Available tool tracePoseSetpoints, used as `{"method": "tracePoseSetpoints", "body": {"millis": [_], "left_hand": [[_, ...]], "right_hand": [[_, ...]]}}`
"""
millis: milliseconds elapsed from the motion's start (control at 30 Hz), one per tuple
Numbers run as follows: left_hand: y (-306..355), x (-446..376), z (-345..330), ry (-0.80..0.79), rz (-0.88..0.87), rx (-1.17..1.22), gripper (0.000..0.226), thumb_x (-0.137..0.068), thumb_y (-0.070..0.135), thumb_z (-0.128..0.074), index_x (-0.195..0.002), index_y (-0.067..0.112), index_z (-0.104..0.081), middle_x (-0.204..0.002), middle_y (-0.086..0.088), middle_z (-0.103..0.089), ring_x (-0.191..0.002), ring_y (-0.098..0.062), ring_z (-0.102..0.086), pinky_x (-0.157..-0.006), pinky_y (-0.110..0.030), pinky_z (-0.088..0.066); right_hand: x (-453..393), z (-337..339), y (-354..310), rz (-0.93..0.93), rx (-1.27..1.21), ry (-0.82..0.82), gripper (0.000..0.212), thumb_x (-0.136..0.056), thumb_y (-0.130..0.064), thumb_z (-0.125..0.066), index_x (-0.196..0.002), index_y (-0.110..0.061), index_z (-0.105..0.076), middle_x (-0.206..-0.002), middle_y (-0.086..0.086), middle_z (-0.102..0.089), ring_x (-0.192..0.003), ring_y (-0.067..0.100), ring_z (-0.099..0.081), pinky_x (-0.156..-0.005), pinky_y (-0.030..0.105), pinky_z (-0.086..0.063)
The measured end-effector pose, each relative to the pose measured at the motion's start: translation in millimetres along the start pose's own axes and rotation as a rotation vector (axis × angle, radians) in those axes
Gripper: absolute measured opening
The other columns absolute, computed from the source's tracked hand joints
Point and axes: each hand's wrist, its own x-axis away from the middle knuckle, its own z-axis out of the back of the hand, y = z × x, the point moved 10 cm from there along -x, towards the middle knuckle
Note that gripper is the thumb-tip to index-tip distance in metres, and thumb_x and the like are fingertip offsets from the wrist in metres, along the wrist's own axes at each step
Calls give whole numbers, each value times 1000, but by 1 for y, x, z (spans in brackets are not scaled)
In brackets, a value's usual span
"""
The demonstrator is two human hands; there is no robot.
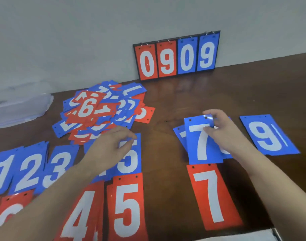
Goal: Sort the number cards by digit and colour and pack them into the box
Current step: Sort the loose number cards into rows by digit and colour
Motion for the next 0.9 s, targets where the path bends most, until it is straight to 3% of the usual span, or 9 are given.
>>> {"method": "tracePoseSetpoints", "body": {"millis": [133, 233, 333, 400, 467, 567, 667, 733, 900], "left_hand": [[14, -9, -17, -13, 1, 8, 29, -97, 23, -62, -94, 52, -61, -109, 29, -59, -105, 6, -58, -80, -18, -45], [18, -9, -17, 23, 15, 17, 29, -98, 22, -62, -92, 50, -61, -110, 27, -59, -105, 3, -59, -80, -21, -47], [19, -7, -15, 55, 43, 42, 22, -98, 22, -61, -94, 44, -65, -109, 25, -61, -106, 0, -59, -78, -20, -46], [19, -4, -15, 69, 64, 55, 18, -97, 23, -61, -95, 41, -66, -109, 25, -61, -107, 0, -59, -76, -17, -44], [17, -1, -15, 77, 75, 51, 14, -96, 26, -61, -97, 38, -68, -108, 22, -62, -108, -2, -59, -75, -17, -45], [15, 0, -17, 79, 86, 36, 13, -96, 26, -61, -98, 36, -68, -108, 21, -62, -107, -4, -59, -76, -19, -47], [15, -1, -20, 66, 91, 27, 15, -97, 23, -61, -100, 37, -68, -109, 21, -61, -107, -1, -57, -76, -17, -47], [15, -3, -21, 59, 94, 46, 16, -97, 23, -61, -99, 36, -68, -108, 20, -61, -106, -1, -57, -76, -16, -46], [6, -5, -15, 71, 100, 50, 15, -97, 25, -60, -97, 37, -68, -105, 22, -63, -105, -1, -58, -78, -21, -47]], "right_hand": [[-20, -12, -2, 24, -10, -85, 36, -99, -7, -54, -123, -34, -51, -110, -7, -65, -84, 10, -62, -59, 21, -46], [-36, -23, -10, 81, 101, -127, 36, -98, -9, -53, -121, -36, -49, -94, -9, -61, -59, 0, -55, -48, 16, -38], [-45, -36, -9, 134, 428, -166, 34, -96, -17, -57, -122, -37, -49, -98, -5, -59, -88, 14, -58, -70, 29, -46], [-45, -36, -13, 252, 707, -106, 37, -94, -24, -62, -128, -35, -52, -120, -8, -56, -117, 21, -45, -95, 34, -38], [-38, -35, -23, 392, 758, -90, 43, -92, -28, -64, -132, -38, -54, -138, -13, -48, -130, 19, -35, -105, 36, -28], [-26, -40, -29, 567, 753, -227, 40, -95, -41, -62, -134, -42, -58, -147, -19, -45, -137, 11, -31, -108, 34, -21], [-18, -49, -15, 610, 888, -358, 54, -89, -69, -33, -132, -48, -60, -148, -22, -48, -136, 8, -35, -109, 36, -18], [-16, -50, -10, 605, 923, -320, 66, -84, -72, -19, -130, -50, -60, -147, -24, -48, -133, 10, -37, -106, 39, -20], [-17, -54, -14, 584, 894, -255, 35, -96, -59, -45, -127, -50, -60, -141, -24, -49, -129, 10, -37, -100, 37, -21]]}}
